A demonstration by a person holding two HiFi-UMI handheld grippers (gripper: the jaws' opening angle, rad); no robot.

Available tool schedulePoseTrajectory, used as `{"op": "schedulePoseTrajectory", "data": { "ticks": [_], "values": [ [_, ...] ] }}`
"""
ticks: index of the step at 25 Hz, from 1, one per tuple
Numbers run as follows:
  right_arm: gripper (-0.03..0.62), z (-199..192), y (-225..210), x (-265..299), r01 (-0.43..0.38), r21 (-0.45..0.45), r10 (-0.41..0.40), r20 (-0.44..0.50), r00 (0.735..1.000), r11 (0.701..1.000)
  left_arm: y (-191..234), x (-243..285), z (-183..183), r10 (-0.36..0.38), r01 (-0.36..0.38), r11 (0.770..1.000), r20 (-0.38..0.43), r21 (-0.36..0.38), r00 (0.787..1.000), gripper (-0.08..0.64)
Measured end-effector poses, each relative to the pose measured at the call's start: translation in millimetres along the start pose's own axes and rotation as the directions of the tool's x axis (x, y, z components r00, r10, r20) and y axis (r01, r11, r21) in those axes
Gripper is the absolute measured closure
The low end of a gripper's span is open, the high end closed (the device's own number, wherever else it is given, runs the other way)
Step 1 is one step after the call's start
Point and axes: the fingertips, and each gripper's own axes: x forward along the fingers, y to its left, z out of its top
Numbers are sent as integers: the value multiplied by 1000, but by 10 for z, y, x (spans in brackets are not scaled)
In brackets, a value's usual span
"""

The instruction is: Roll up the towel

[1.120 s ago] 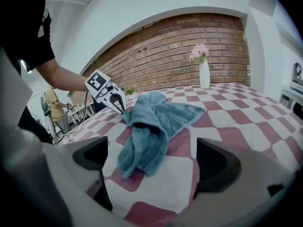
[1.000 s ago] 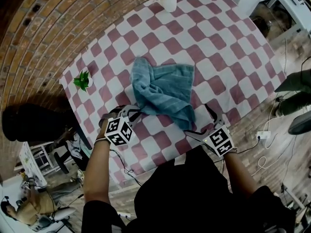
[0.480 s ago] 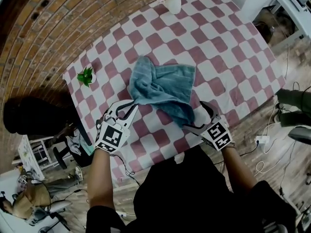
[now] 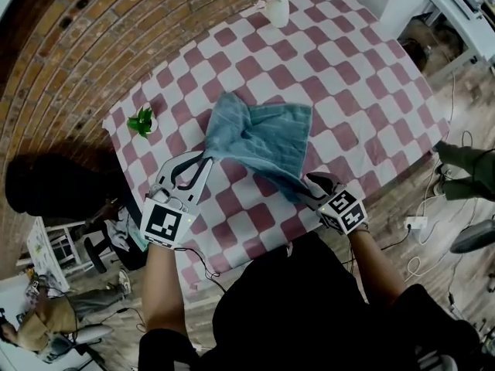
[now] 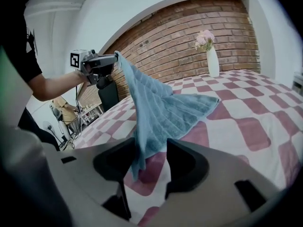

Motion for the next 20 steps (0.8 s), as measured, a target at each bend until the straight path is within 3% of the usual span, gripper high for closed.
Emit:
{"op": "schedulePoseTrajectory", "data": {
  "ticks": [3, 6, 15, 20],
  "values": [
    [461, -44, 81, -5, 15, -20, -16, -20, 1000, 1000, -14, -97, 84, 1, -2, 999, 16, 39, 1000, 531],
    [552, -29, 126, -82, 62, -48, -62, -15, 998, 997, -4, -204, 59, 8, -9, 1000, 25, 30, 1000, 531],
    [565, 316, 243, -494, 200, -159, -194, 55, 980, 967, 31, -463, -192, 69, -66, 997, 56, -42, 996, 531],
    [566, 696, 262, -742, 304, -229, -278, 139, 950, 925, -7, -613, -291, 72, -67, 993, 53, -102, 996, 531]
  ]
}}
